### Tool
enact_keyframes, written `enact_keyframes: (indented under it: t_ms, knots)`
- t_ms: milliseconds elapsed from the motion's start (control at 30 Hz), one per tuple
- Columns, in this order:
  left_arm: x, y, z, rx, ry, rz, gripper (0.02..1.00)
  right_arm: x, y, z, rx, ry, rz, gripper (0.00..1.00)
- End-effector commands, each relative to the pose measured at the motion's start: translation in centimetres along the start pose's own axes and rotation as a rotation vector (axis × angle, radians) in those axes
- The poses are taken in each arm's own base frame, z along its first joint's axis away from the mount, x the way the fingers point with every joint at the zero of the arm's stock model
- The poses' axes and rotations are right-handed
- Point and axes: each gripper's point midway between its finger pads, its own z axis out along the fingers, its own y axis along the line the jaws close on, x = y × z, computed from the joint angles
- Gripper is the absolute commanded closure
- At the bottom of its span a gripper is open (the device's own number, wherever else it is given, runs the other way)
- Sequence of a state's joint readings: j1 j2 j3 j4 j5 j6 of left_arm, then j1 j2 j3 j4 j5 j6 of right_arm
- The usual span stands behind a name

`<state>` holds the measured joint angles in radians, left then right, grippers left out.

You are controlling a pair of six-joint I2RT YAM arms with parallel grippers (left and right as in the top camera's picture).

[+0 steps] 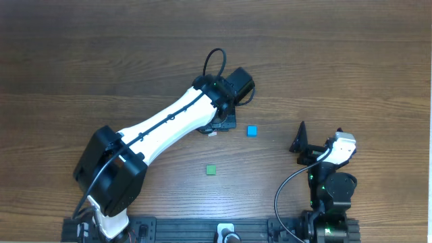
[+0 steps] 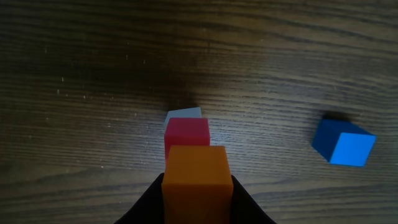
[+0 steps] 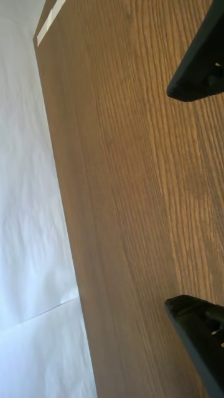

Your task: Stack Cubes

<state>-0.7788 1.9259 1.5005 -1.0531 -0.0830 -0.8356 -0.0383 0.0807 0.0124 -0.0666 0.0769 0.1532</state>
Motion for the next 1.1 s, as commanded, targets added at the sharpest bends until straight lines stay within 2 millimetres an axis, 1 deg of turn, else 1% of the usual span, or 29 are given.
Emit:
enact_keyframes:
  t_ms: [33, 433, 667, 1100]
  knots:
    - [0.13, 0.53, -0.44, -0.002, -0.018, -0.018, 0.976, 0.32, 0.05, 0.03, -0.004, 0.006, -0.001, 0.009]
    - [-0.02, 0.37, -0.4, 0.005, -0.025, -0.019, 0.974, 0.32, 0.05, 0.03, -0.004, 0.006, -0.001, 0.009]
    - [0.34, 0.68, 0.22, -0.004, -0.017, -0.018, 0.969, 0.3, 0.05, 0.03, -0.005, 0.006, -0.001, 0.007]
    - [0.26, 0.71, 0.21, -0.006, -0.021, -0.018, 0.956, 0.32, 0.05, 0.03, -0.004, 0.006, -0.001, 0.007]
